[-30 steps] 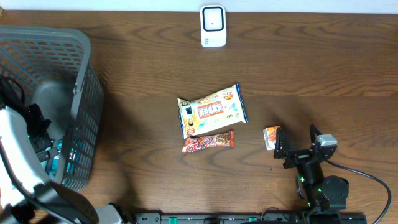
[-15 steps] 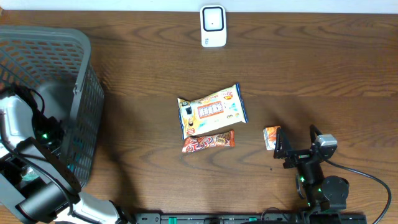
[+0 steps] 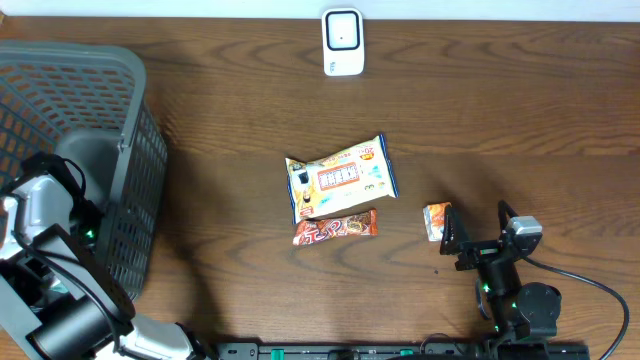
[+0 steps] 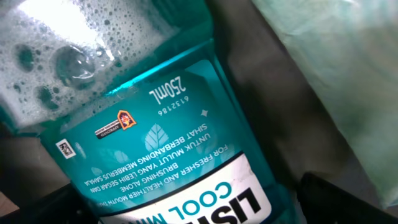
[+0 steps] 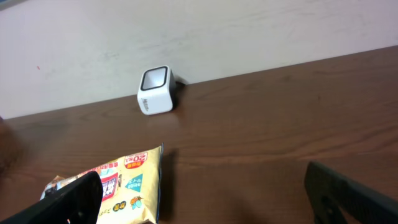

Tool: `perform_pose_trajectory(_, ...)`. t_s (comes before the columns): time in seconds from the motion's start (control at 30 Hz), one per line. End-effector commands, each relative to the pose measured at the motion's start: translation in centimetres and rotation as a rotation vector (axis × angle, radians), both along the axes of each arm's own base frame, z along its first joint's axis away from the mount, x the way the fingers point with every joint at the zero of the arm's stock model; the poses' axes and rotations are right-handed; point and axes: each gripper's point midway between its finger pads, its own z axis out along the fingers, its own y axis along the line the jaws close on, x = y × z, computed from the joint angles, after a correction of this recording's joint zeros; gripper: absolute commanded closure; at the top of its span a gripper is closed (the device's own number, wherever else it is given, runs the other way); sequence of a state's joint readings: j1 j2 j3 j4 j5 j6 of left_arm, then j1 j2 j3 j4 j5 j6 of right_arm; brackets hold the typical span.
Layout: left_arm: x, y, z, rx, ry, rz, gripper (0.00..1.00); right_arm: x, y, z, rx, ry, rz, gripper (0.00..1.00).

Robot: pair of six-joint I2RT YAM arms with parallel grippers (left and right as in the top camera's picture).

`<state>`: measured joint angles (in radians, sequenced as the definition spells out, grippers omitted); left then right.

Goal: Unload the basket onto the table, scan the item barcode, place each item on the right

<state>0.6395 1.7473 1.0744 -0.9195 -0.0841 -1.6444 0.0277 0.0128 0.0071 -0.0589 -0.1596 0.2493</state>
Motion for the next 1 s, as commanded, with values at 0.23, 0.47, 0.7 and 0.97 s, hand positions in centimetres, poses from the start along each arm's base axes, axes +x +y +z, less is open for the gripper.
perform_pose_trajectory(0.23,-0.7,-0.2,-2.6,-0.067,0.042,-0.316,0.39,0.0,0.2,-0.1,0.004,0.002,0.007,0.01)
perform_pose_trajectory(0.47,1.6,0.7,-2.2,-0.053,-0.041,-0.471,0.47,0.0,0.2,-0.1,0.004,0.002,0.007,0.01)
perform_pose_trajectory(0.7,5.1,1.1,1.6,0.001,-0.215,-0.556,0.48,0.0,0.2,-0.1,0.004,0.002,0.007,0.01)
perform_pose_trajectory(0.97,6.8,2.1,10.7,0.260,-0.416,-0.632,0.48,0.0,0.2,-0.1,0.004,0.002,0.007,0.01)
